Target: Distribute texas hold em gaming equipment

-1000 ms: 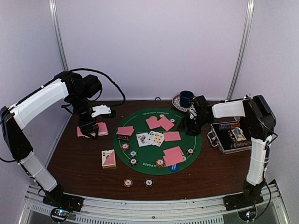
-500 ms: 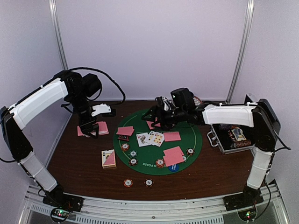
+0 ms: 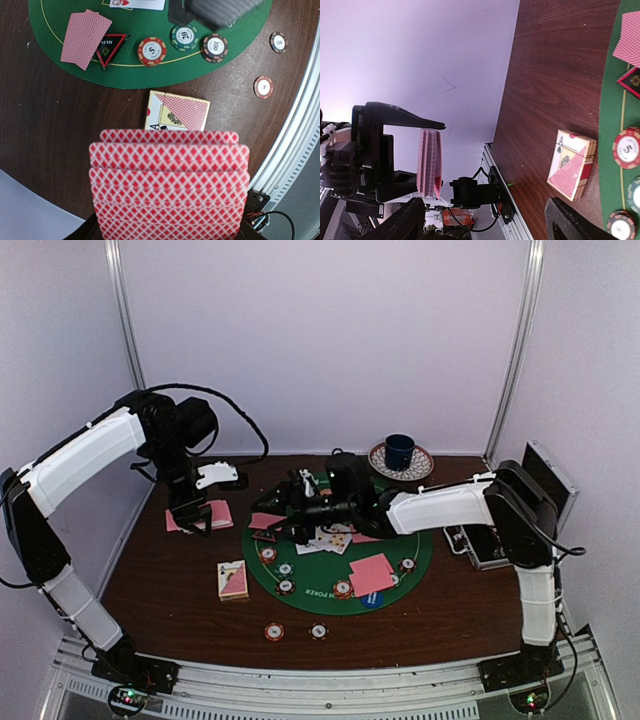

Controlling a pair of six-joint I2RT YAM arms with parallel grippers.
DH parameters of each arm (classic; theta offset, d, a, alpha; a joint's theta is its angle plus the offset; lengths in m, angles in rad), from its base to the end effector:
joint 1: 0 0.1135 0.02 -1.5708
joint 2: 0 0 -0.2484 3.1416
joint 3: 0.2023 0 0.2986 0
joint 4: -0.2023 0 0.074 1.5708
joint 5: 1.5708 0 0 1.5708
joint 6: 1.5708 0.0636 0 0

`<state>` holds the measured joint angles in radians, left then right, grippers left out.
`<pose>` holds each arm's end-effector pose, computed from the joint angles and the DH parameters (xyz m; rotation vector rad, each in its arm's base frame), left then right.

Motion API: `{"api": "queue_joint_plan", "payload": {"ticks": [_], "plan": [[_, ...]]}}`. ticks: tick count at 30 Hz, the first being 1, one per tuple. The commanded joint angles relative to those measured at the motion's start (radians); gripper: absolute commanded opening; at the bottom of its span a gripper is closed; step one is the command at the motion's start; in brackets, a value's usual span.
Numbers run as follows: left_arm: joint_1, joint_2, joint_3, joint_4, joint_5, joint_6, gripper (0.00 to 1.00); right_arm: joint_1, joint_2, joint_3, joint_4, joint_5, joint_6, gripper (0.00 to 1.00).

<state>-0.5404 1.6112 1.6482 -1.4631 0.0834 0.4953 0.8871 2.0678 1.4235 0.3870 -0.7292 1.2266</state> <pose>0.2888 -0.1794 0.2965 1.4910 2.5988 -0.1299 0.2993 0.4344 0.1732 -0.2754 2.3552 1.9539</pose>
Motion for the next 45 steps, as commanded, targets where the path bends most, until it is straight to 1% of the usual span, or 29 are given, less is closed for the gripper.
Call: {"api": "queue_joint_plan", "payload": {"ticks": [1,12,32,36,38,42,45], "plan": [[-0.003,0.003,0.037,0.007,0.013,-0.009,0.00,0.034,0.052,0.088,0.127,-0.032,0.085,0.87],[-0.003,0.006,0.039,0.006,0.013,-0.011,0.00,0.076,0.188,0.247,0.201,-0.048,0.183,0.88],[-0.003,0.000,0.024,0.006,0.018,-0.008,0.00,0.132,0.406,0.560,0.184,-0.079,0.290,0.87],[-0.003,-0.002,0.027,0.006,0.017,-0.008,0.00,0.129,0.427,0.583,0.162,-0.074,0.295,0.84],[-0.003,-0.003,0.030,0.007,0.018,-0.007,0.00,0.124,0.431,0.586,0.143,-0.073,0.288,0.81],[-0.003,-0.008,0.028,0.007,0.012,-0.006,0.00,0.108,0.413,0.549,0.115,-0.073,0.263,0.74],[-0.003,-0.010,0.025,0.007,0.012,-0.006,0.00,0.096,0.389,0.507,0.108,-0.075,0.243,0.71]]}}
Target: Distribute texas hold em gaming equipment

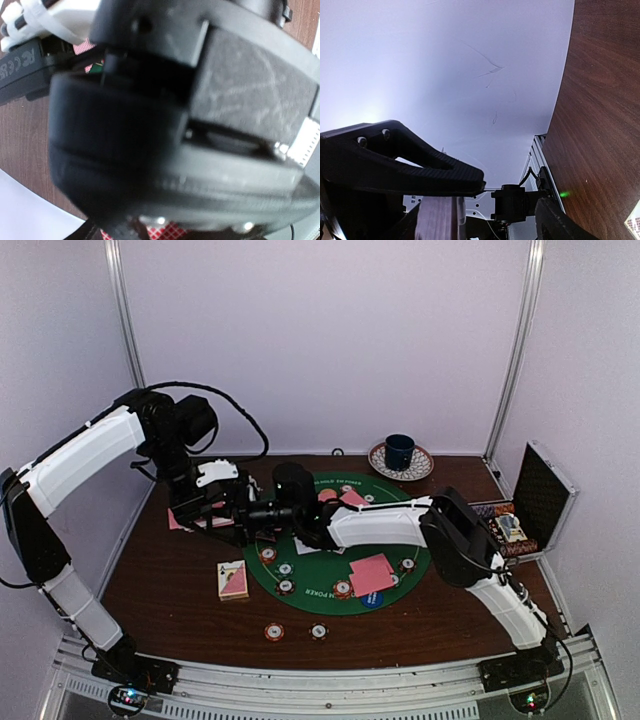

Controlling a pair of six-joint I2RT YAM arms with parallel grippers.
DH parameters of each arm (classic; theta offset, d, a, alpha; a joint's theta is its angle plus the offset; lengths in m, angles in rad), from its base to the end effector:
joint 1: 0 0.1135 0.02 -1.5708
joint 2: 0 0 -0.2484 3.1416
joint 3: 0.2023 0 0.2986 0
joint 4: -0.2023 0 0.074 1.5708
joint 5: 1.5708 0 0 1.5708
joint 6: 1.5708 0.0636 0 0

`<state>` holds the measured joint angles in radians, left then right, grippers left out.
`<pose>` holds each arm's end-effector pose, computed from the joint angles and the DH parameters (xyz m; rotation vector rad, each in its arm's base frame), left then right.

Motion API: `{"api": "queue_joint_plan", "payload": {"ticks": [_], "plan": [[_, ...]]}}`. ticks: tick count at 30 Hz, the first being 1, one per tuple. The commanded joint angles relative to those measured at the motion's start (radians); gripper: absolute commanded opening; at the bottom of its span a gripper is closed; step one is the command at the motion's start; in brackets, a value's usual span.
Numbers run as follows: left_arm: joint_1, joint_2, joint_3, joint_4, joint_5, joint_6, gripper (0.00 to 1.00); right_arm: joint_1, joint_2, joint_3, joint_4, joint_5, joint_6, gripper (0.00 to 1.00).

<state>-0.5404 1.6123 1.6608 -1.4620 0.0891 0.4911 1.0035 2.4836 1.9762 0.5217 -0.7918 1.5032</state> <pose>0.2896 -0.1803 0.3001 1.4805 2.5902 -0.1388 0.2950 0.5472 0.1774 0.3222 -2.1154 -2.1556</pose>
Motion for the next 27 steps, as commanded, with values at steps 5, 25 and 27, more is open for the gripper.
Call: {"api": "queue_joint_plan", "payload": {"ticks": [5,25,27], "plan": [[-0.003,-0.011,0.014,0.006,0.004,-0.001,0.00,-0.043,-0.065,-0.119,0.005,-0.023,-0.036,0.66],[-0.003,0.000,0.021,0.005,0.015,-0.002,0.00,-0.005,-0.039,0.011,0.008,-0.066,-0.040,0.74],[-0.003,0.000,0.023,0.005,0.016,-0.002,0.00,0.003,-0.007,0.040,0.024,-0.070,-0.015,0.75]]}}
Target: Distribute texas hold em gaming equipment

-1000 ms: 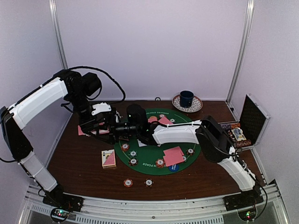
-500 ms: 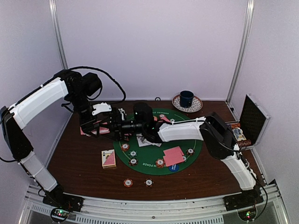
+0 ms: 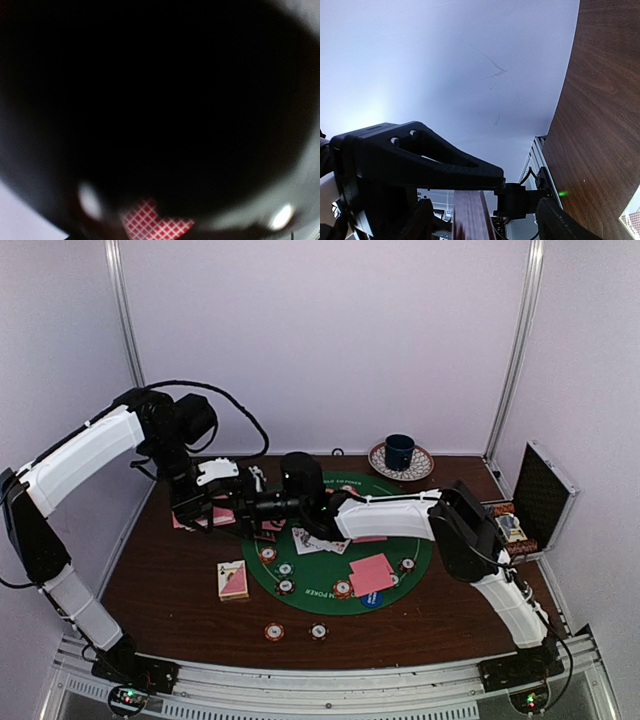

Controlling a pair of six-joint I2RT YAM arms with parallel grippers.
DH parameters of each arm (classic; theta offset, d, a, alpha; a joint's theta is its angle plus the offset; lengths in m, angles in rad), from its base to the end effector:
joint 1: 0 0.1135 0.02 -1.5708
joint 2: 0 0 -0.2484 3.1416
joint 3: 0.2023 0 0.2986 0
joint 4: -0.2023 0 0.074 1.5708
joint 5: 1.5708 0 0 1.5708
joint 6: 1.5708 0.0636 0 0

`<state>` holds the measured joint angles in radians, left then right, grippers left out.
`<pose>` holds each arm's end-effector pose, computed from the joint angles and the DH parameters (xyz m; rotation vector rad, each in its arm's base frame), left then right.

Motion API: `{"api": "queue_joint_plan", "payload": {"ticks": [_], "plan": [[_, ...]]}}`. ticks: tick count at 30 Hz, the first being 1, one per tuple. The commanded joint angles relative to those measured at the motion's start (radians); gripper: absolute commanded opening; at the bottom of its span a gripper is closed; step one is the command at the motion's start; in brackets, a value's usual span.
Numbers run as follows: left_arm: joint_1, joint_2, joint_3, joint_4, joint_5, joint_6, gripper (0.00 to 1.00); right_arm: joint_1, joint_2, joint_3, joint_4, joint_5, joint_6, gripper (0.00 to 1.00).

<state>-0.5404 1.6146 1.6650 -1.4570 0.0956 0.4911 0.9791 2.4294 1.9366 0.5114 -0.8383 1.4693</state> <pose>0.2905 -0.1814 0.3009 1.4781 2.5833 -0.1484 0.3013 0.5332 0.1925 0.3860 -2.1092 -2.1664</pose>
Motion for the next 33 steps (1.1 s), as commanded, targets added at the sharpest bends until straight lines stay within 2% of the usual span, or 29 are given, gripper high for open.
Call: {"api": "queue_joint_plan", "payload": {"ticks": [1,10,14,21,33], "plan": [[-0.003,-0.003,0.018,0.000,0.009,-0.002,0.00,0.031,0.061,0.091,0.043,-0.024,0.032,0.75],[-0.003,-0.006,0.021,0.000,0.008,-0.002,0.00,0.029,0.101,0.097,0.050,-0.016,0.057,0.71],[-0.002,-0.011,0.019,0.001,0.007,0.000,0.00,0.005,0.061,0.002,0.043,0.022,0.027,0.65],[-0.003,-0.016,0.022,0.001,0.003,0.003,0.00,-0.021,-0.016,-0.131,0.029,0.041,-0.035,0.63],[-0.003,-0.024,0.017,0.000,0.003,0.003,0.00,-0.032,-0.077,-0.155,-0.038,0.016,-0.106,0.56]]}}
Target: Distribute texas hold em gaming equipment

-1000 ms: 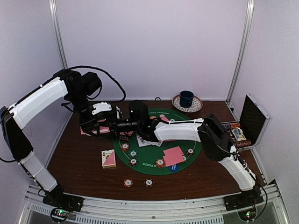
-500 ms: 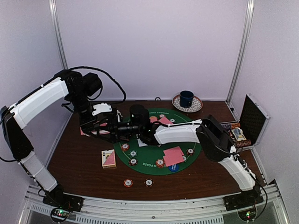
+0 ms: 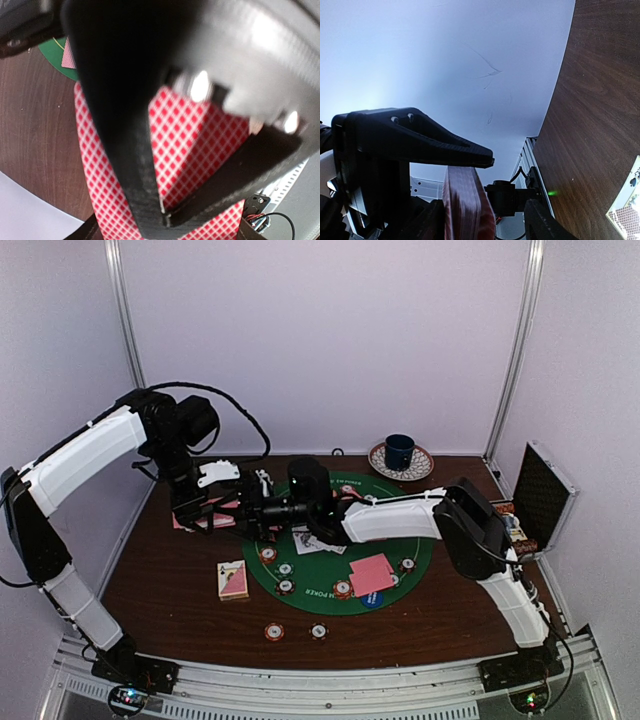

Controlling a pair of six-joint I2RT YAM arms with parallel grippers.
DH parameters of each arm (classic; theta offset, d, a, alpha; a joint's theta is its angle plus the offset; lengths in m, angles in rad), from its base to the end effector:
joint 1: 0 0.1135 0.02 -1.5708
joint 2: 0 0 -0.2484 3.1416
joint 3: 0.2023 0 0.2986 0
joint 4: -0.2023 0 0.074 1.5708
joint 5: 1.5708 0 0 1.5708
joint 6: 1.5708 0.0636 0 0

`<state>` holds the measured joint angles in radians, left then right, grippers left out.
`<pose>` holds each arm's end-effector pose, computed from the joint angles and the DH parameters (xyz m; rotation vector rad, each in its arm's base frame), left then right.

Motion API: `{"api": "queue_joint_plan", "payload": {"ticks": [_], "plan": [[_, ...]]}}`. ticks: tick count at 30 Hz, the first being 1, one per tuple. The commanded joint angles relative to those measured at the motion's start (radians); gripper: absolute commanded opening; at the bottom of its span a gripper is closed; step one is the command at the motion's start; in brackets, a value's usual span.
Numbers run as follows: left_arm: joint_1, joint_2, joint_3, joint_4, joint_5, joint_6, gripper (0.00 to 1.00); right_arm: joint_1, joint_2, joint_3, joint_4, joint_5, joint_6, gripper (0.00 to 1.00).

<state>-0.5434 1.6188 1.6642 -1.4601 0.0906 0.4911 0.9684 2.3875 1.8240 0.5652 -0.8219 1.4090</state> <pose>0.2904 -0.1821 0.2992 1.4851 2.5890 -0.1414 0.3003 0.5189 0.1782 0.4168 -2.1524 -2.1940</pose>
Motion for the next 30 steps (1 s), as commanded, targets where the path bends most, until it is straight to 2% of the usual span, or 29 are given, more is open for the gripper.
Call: {"api": "queue_joint_plan", "payload": {"ticks": [1,11,16,21,26,30], "plan": [[0.000,-0.028,0.016,0.003,0.010,0.003,0.00,-0.024,-0.038,-0.048,-0.090,-0.002,-0.045,0.55],[0.000,-0.027,0.011,0.004,0.013,0.003,0.00,-0.036,-0.080,-0.068,-0.078,-0.011,-0.048,0.52],[0.000,-0.021,-0.002,0.003,0.010,0.007,0.00,-0.016,-0.059,-0.007,-0.052,-0.015,-0.019,0.61],[0.000,-0.019,0.009,0.003,0.026,0.004,0.00,0.004,0.008,0.069,0.002,-0.013,0.043,0.63],[0.000,-0.030,-0.002,0.004,0.020,0.007,0.00,-0.004,-0.007,0.012,0.039,-0.008,0.049,0.61],[0.000,-0.028,-0.005,0.004,0.025,0.006,0.00,-0.015,-0.041,-0.022,0.010,0.003,0.017,0.54]]}}
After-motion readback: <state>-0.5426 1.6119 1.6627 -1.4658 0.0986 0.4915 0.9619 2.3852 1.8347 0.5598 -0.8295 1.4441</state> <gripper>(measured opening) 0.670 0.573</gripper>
